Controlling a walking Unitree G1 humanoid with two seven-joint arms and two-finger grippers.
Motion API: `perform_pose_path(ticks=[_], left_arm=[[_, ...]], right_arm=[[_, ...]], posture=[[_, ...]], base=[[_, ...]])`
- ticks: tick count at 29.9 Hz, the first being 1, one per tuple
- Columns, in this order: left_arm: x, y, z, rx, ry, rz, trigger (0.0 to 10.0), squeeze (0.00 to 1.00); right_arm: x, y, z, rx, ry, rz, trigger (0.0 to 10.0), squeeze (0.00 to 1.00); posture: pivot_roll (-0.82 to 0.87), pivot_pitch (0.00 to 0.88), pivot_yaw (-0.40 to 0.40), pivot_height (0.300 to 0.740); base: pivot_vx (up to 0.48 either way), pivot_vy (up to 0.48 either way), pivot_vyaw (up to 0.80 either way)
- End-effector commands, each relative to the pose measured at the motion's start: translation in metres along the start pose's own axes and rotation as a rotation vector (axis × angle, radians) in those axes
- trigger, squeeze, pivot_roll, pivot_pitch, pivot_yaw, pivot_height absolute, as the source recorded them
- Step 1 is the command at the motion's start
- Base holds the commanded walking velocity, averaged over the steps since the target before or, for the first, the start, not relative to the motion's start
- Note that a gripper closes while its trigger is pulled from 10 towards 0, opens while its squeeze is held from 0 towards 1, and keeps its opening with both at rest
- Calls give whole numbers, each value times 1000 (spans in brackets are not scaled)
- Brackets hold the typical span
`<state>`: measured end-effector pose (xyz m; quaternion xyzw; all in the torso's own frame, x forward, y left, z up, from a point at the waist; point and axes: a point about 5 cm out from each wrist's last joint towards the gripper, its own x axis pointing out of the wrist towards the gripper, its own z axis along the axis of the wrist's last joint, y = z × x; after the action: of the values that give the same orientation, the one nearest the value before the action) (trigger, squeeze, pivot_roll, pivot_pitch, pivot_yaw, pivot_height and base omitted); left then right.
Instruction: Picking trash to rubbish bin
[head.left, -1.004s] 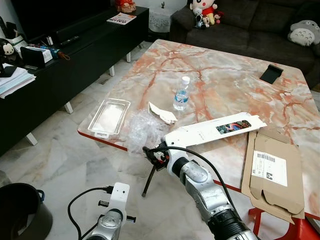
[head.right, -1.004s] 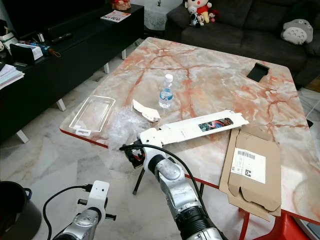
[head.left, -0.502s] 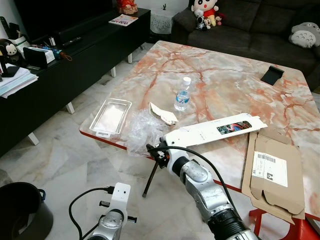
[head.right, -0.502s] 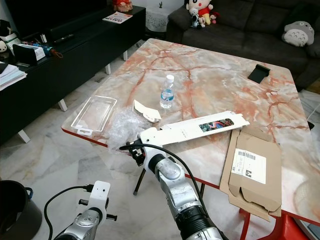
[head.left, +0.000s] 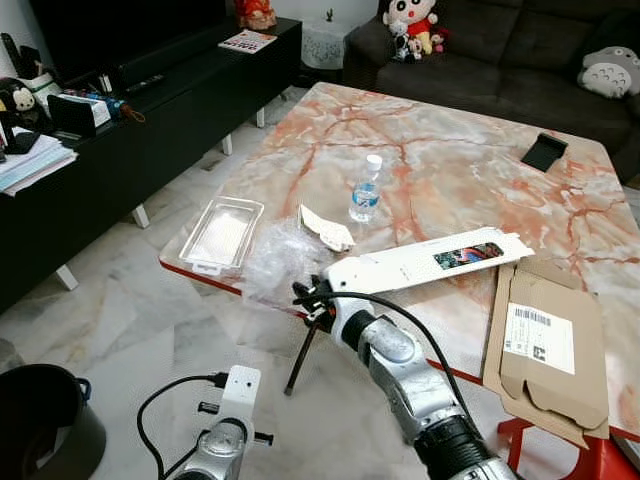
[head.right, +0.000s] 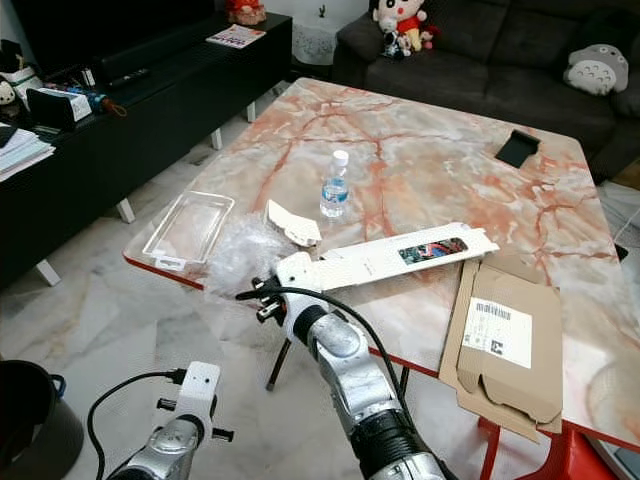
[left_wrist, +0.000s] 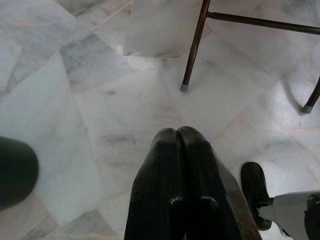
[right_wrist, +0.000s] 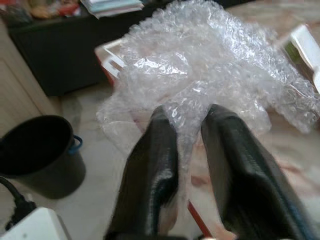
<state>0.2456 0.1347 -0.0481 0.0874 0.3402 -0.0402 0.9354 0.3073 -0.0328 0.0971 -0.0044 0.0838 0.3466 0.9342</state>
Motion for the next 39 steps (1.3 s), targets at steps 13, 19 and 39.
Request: perform_pose_path(ticks=[13,19,39], left_arm=[[0,0,-1,4,16,-11,10000,0],[0,0,-1,2,13,-11,10000,0],[1,-1,6,-10,-40,-20,10000,0]], right_arm=[[-2,13,18,-18,-96,128,0,0],[-7,25,45,9,-242,254,0,0],[-35,-36,121,289,-718,-40,10000,0]], posture=[[-108,35,-92,740],[-108,34,-92,740],[-114,27,-78,740]], base=[[0,0,0],[0,0,0],[0,0,0]])
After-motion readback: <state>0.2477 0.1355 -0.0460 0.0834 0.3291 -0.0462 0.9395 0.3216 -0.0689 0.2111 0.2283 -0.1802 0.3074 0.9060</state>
